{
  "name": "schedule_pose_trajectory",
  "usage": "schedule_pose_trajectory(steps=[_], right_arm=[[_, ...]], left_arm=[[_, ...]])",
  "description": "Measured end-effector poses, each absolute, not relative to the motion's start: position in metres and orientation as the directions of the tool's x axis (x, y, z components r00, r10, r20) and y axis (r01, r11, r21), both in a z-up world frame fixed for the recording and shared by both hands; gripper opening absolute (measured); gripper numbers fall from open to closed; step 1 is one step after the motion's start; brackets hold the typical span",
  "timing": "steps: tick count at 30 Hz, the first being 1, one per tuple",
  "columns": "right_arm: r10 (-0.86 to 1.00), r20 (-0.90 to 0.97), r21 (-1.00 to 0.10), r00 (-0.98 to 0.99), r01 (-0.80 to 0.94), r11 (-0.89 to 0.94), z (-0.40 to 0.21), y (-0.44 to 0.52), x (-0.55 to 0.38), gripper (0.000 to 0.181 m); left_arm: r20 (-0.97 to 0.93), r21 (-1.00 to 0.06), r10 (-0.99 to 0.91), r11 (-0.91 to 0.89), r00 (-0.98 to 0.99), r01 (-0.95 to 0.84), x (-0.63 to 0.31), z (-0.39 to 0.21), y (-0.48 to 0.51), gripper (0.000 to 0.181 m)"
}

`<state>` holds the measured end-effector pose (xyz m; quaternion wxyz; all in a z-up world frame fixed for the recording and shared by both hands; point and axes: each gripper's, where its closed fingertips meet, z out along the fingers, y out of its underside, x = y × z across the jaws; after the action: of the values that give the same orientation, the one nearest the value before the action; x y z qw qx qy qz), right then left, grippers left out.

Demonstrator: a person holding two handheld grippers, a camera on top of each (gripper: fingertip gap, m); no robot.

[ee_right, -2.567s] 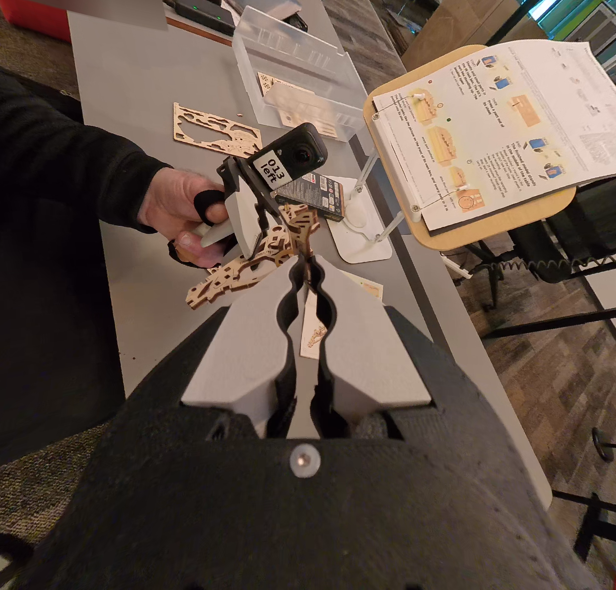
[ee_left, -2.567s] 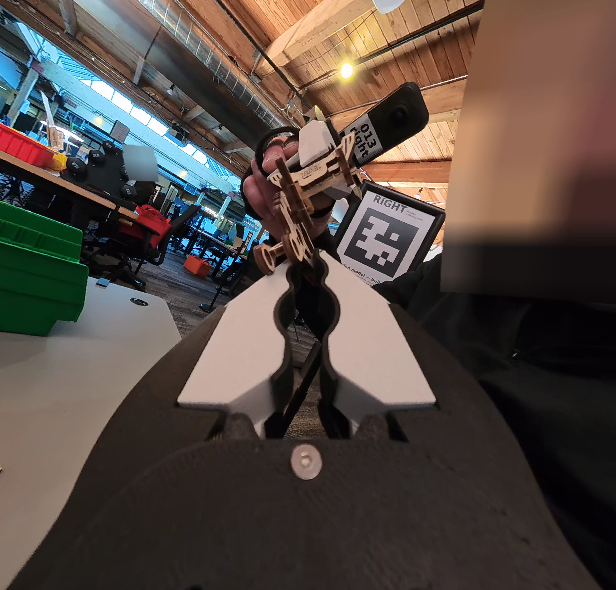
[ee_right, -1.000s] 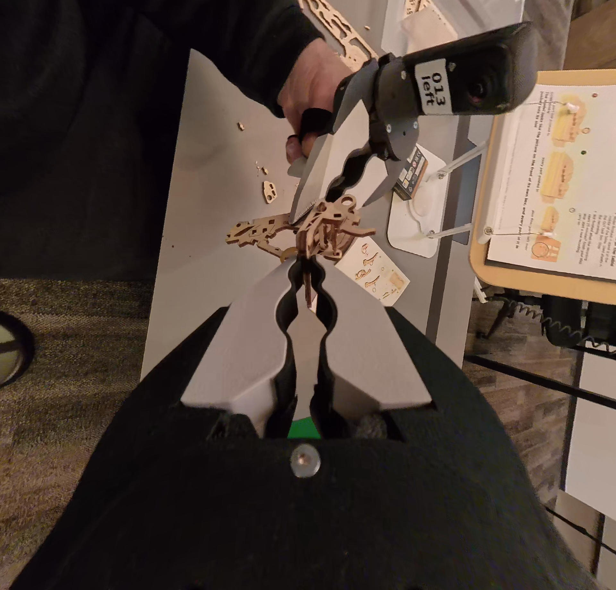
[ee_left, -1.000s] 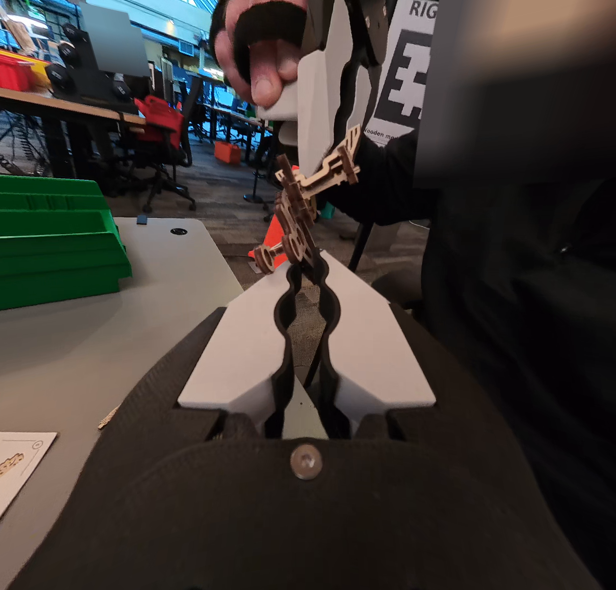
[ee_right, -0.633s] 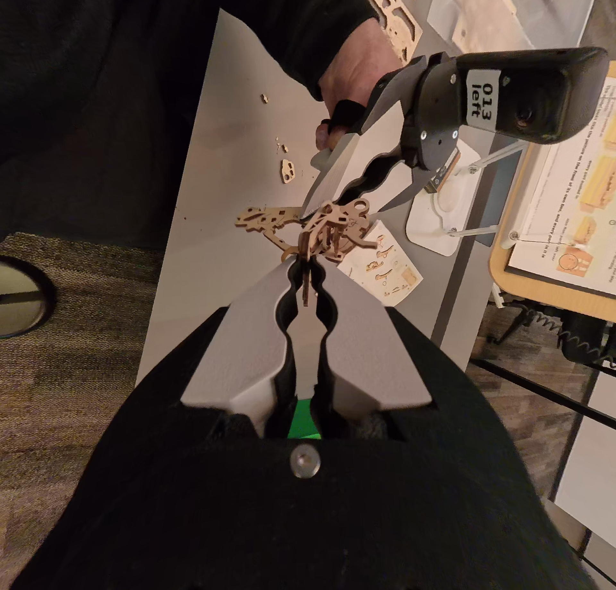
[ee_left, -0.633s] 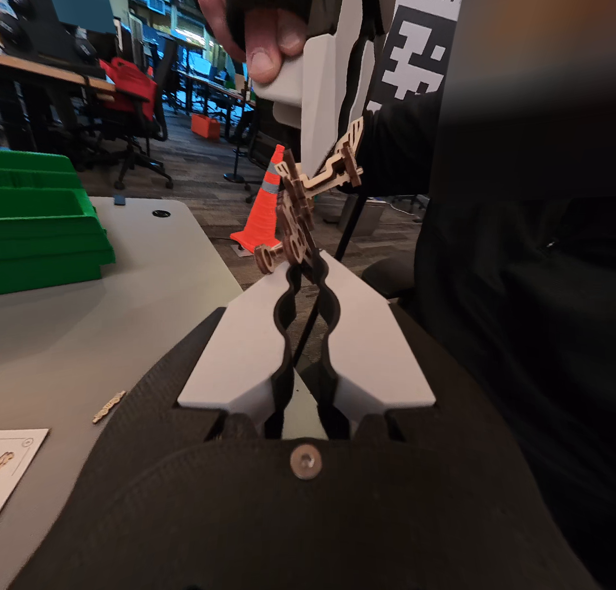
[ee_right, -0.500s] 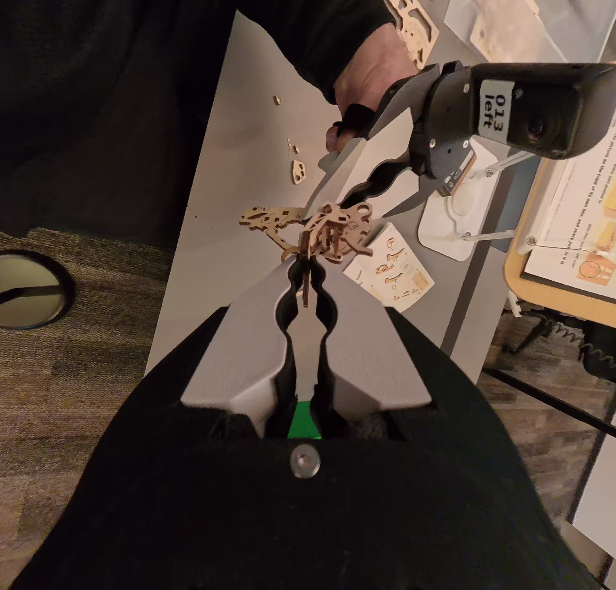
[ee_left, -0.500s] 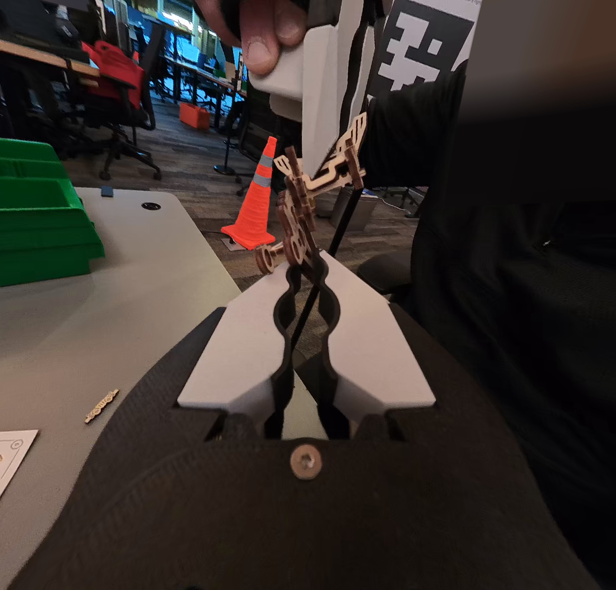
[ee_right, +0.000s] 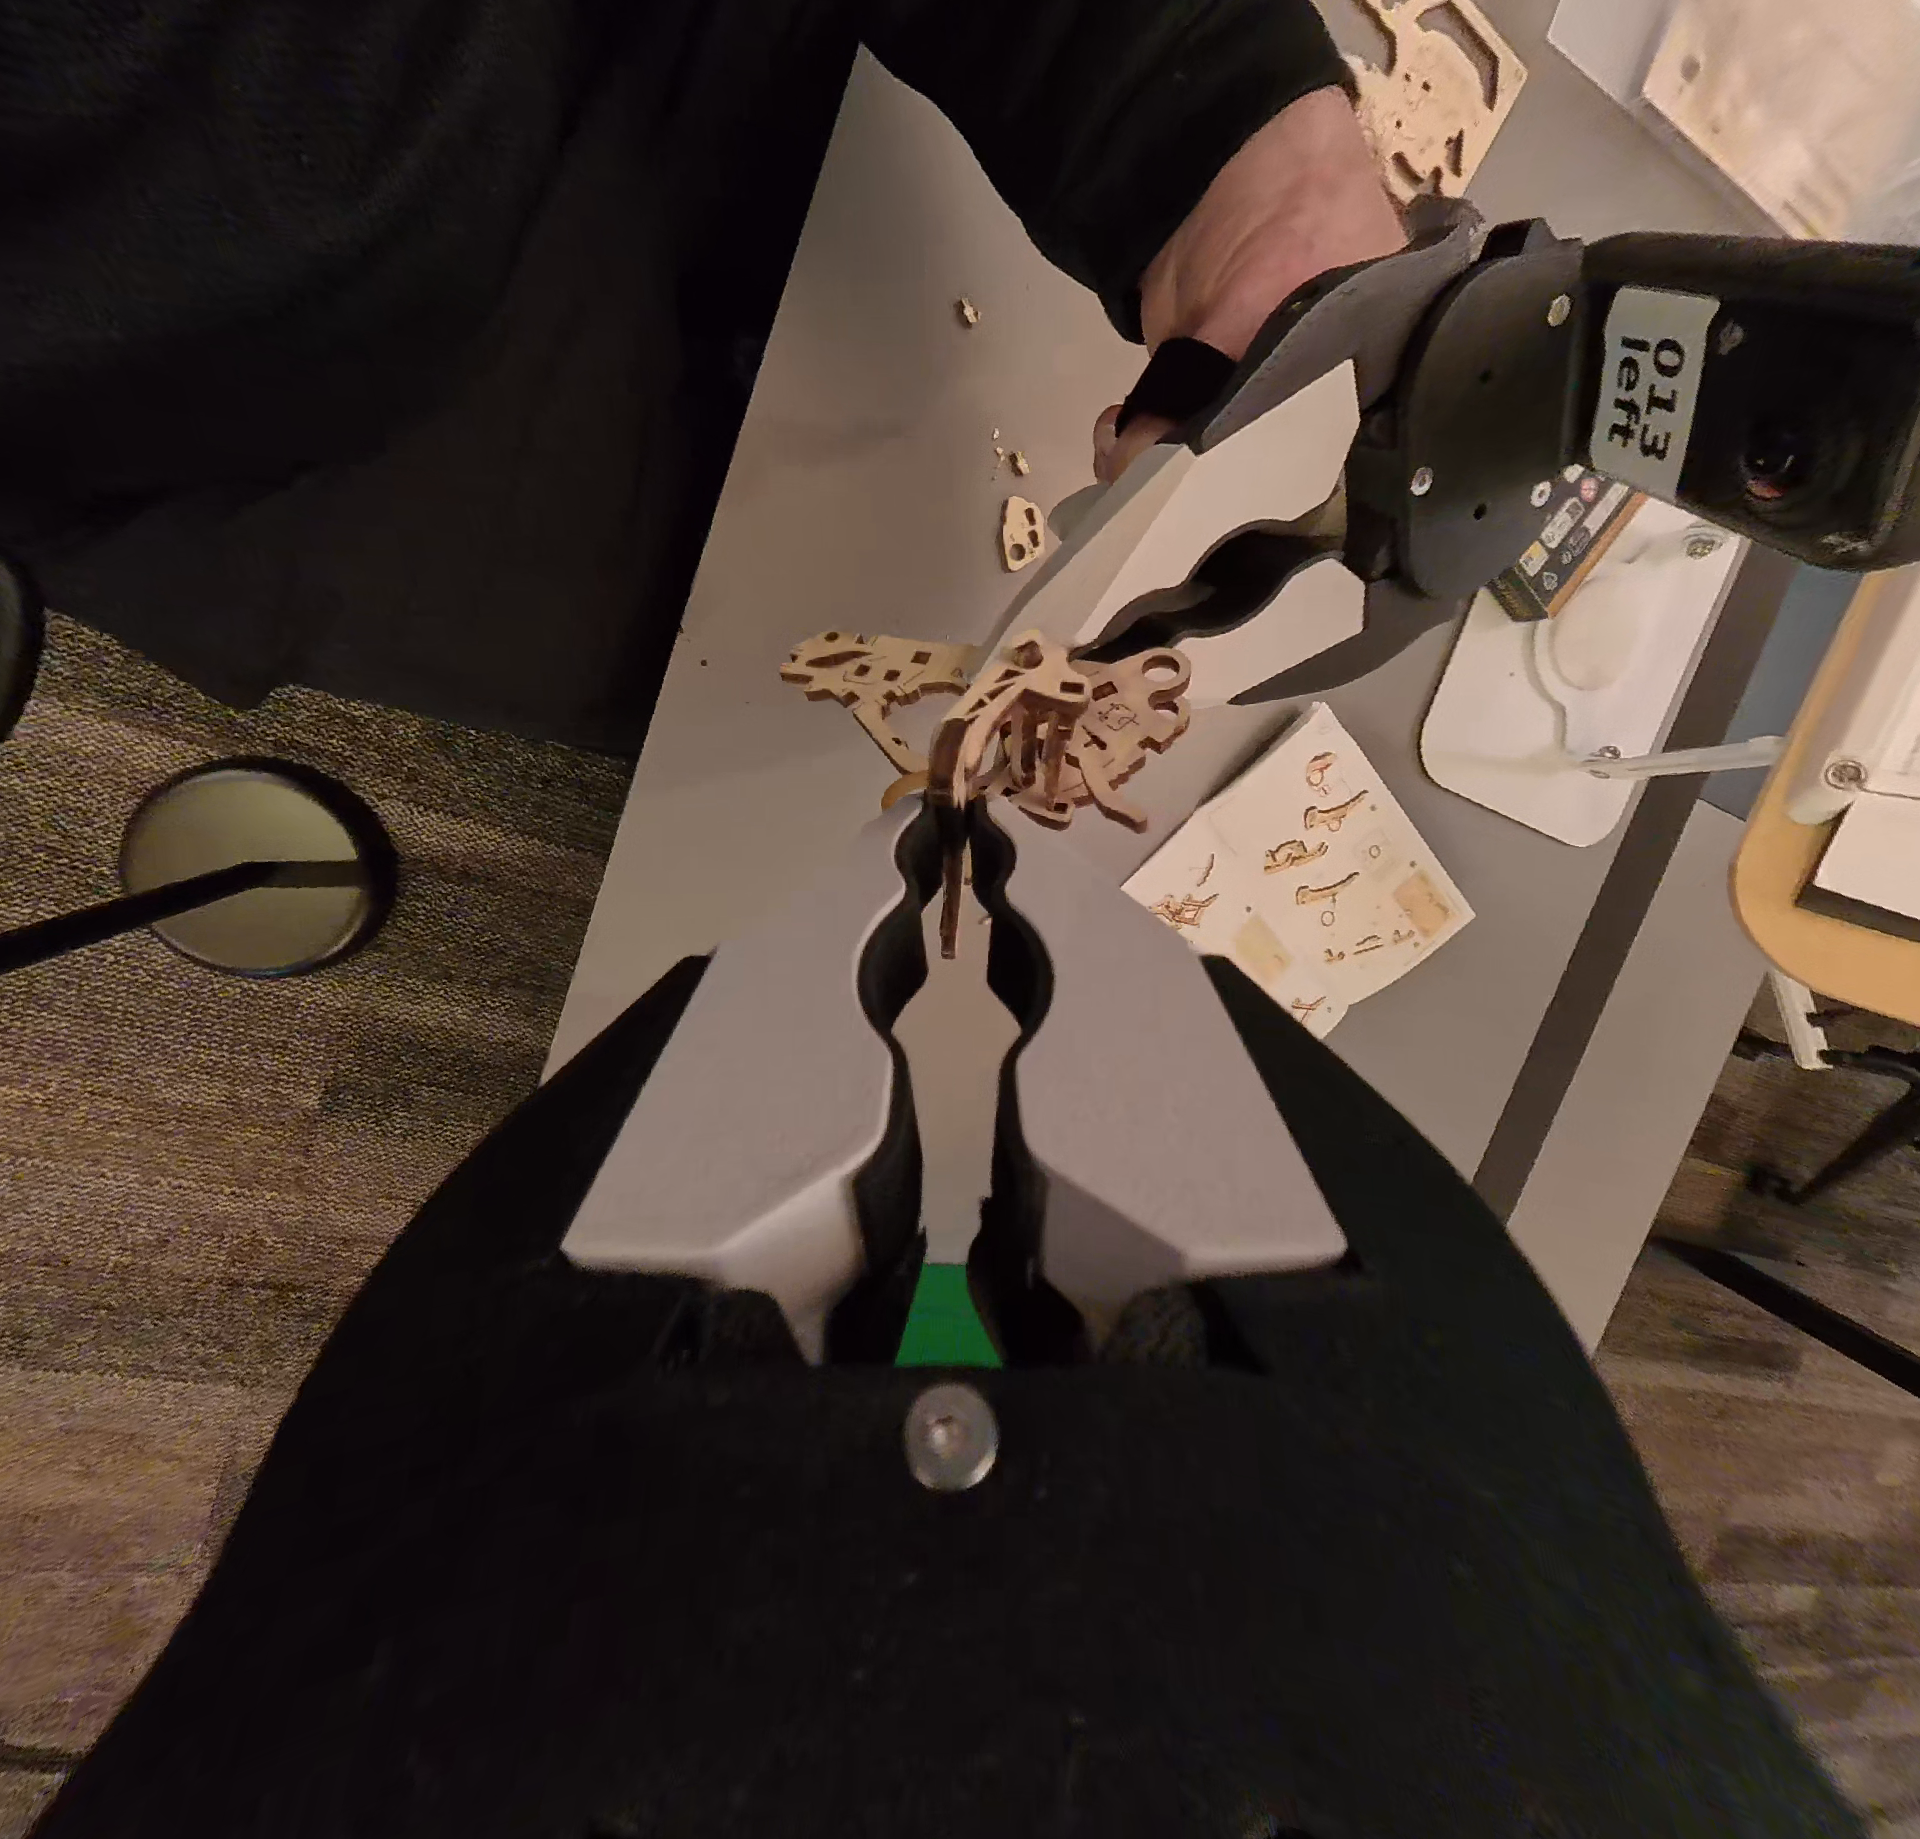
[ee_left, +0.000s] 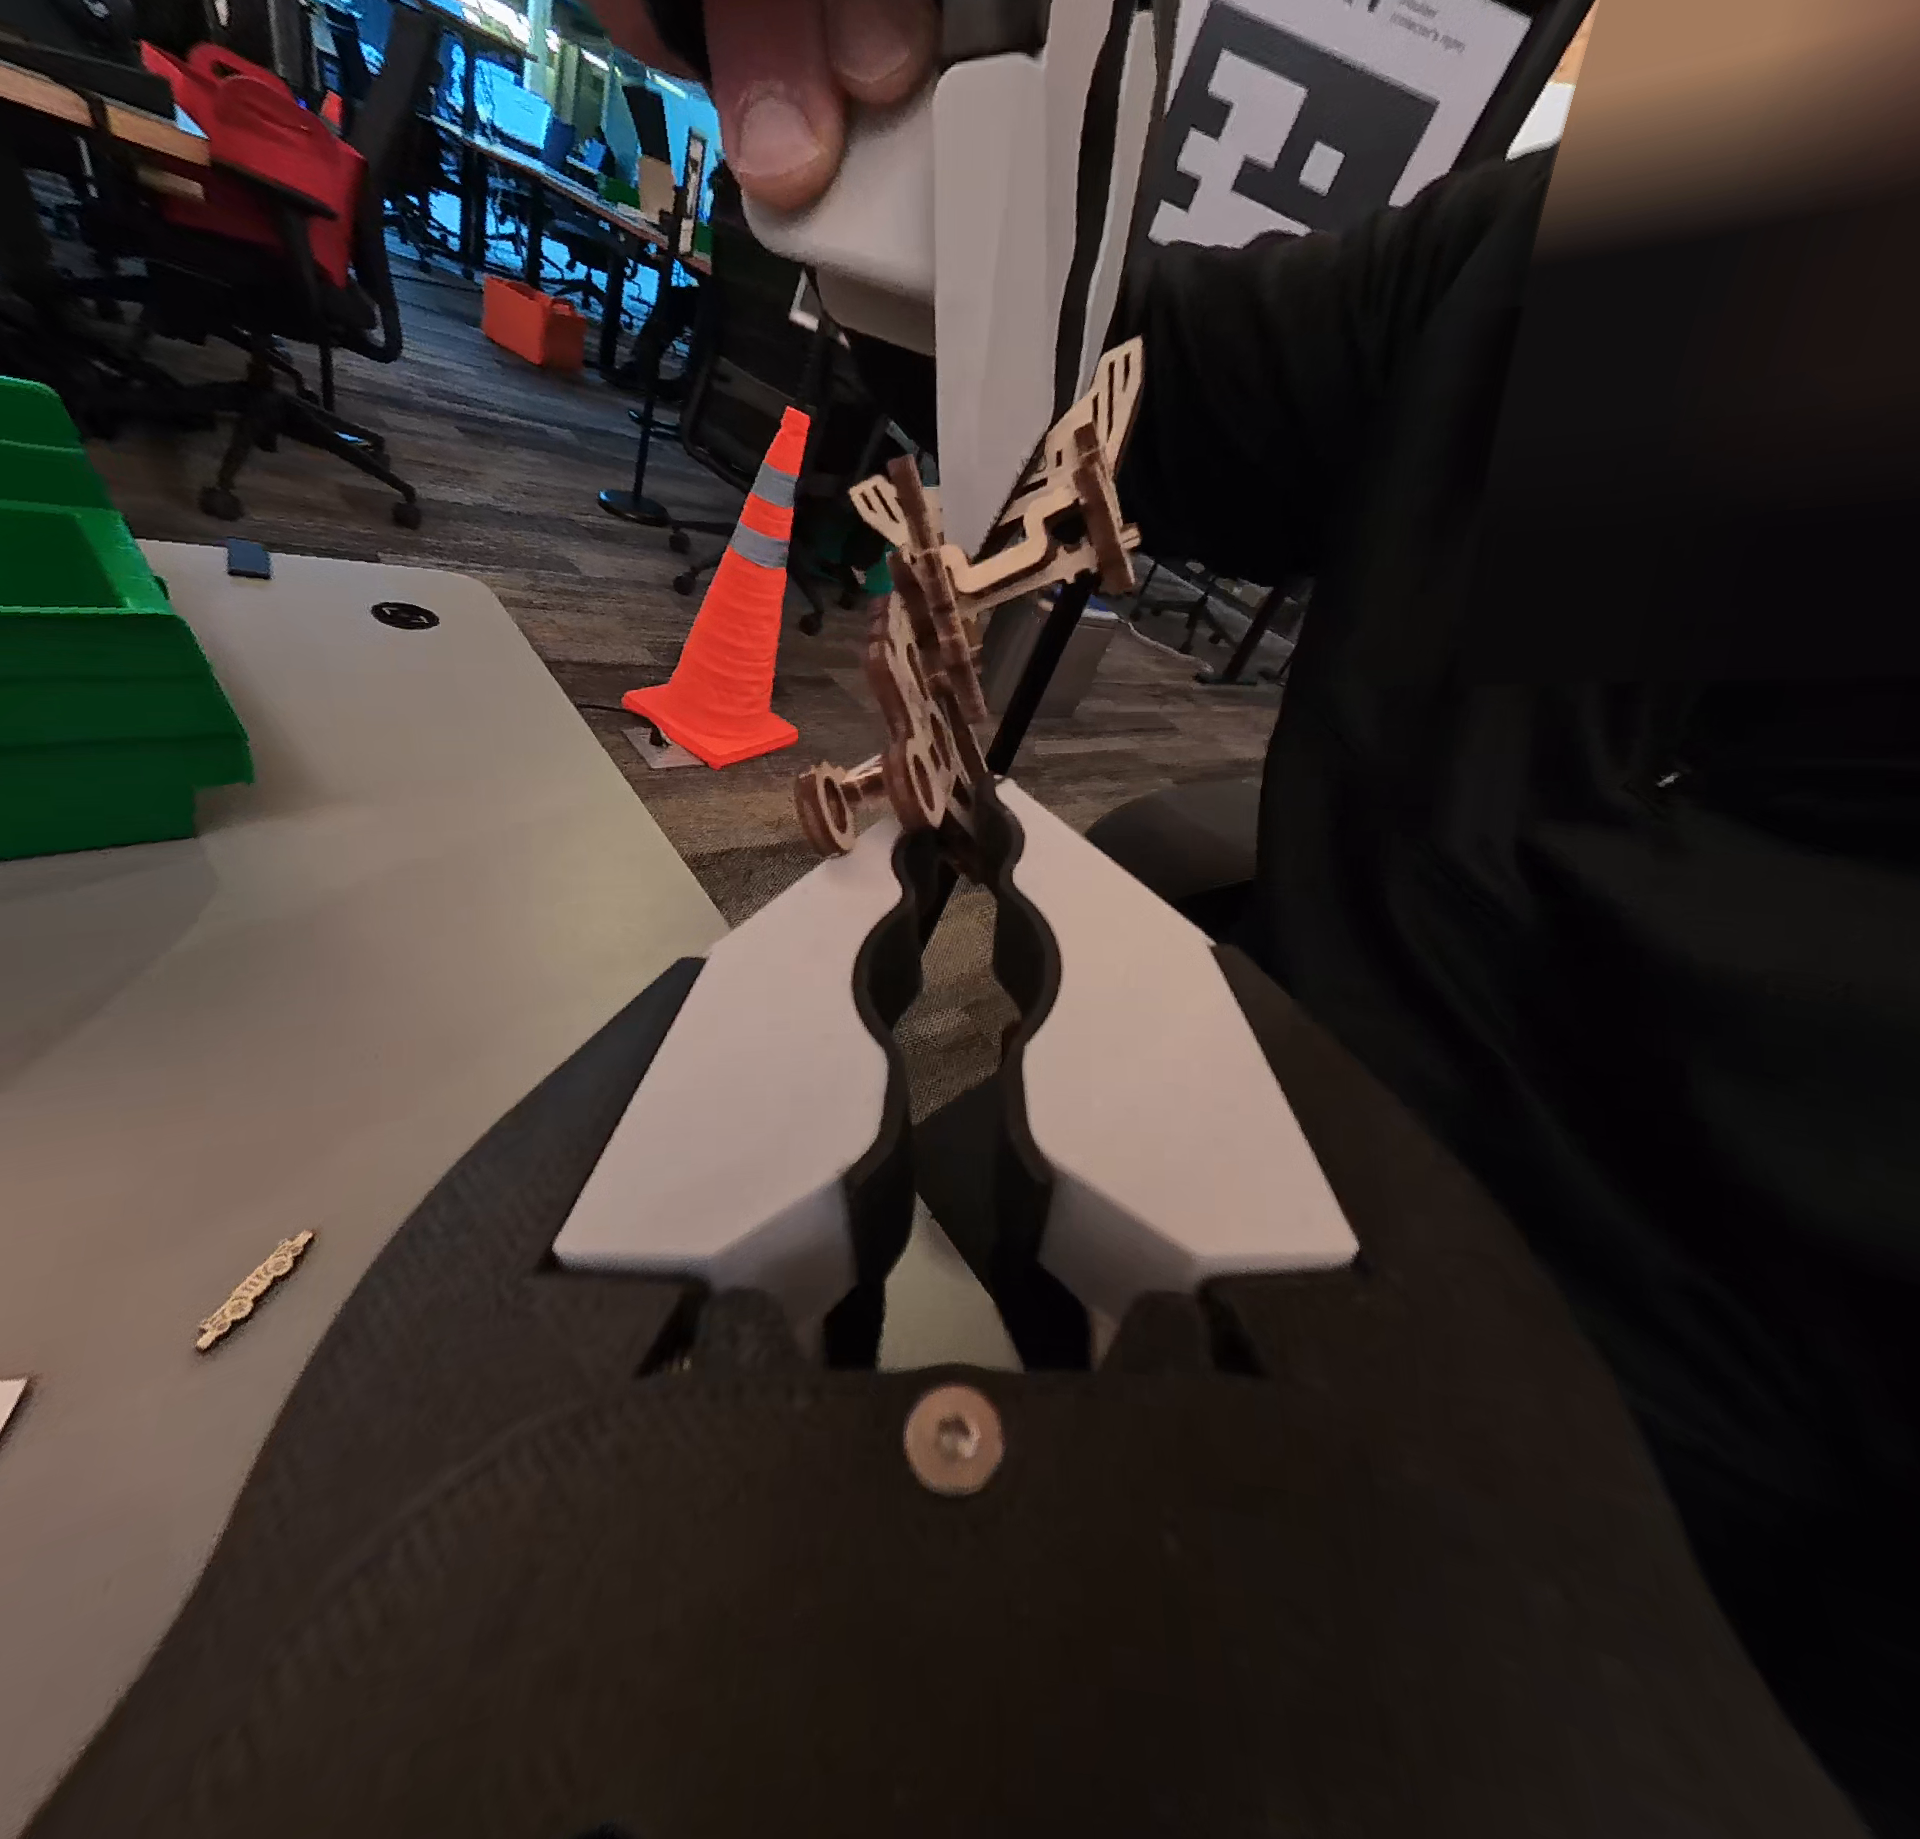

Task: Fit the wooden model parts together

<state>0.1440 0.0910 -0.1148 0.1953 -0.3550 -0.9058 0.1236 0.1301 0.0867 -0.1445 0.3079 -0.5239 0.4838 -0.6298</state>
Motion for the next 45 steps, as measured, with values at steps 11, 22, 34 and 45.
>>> schedule_pose_trajectory(steps=[11, 22, 34, 45], right_arm=[[0.779, 0.446, -0.385, -0.441, 0.691, 0.612, -0.118, 0.115, 0.142, 0.043], [0.966, -0.073, -0.910, 0.250, 0.379, -0.166, -0.079, 0.137, 0.142, 0.059], [0.853, -0.503, -0.864, 0.138, -0.053, -0.501, -0.058, 0.119, 0.116, 0.025], [0.855, -0.511, -0.860, 0.093, -0.056, -0.508, -0.051, 0.115, 0.122, 0.017]], left_arm=[[0.354, -0.934, -0.925, -0.356, -0.140, -0.008, 0.138, -0.142, 0.097, 0.004], [-0.029, -0.994, -0.813, 0.086, 0.582, 0.071, 0.105, -0.112, 0.157, 0.004], [-0.493, -0.857, -0.492, 0.413, 0.717, -0.306, 0.115, -0.082, 0.142, 0.004], [-0.546, -0.819, -0.432, 0.454, 0.718, -0.350, 0.118, -0.071, 0.137, 0.005]])
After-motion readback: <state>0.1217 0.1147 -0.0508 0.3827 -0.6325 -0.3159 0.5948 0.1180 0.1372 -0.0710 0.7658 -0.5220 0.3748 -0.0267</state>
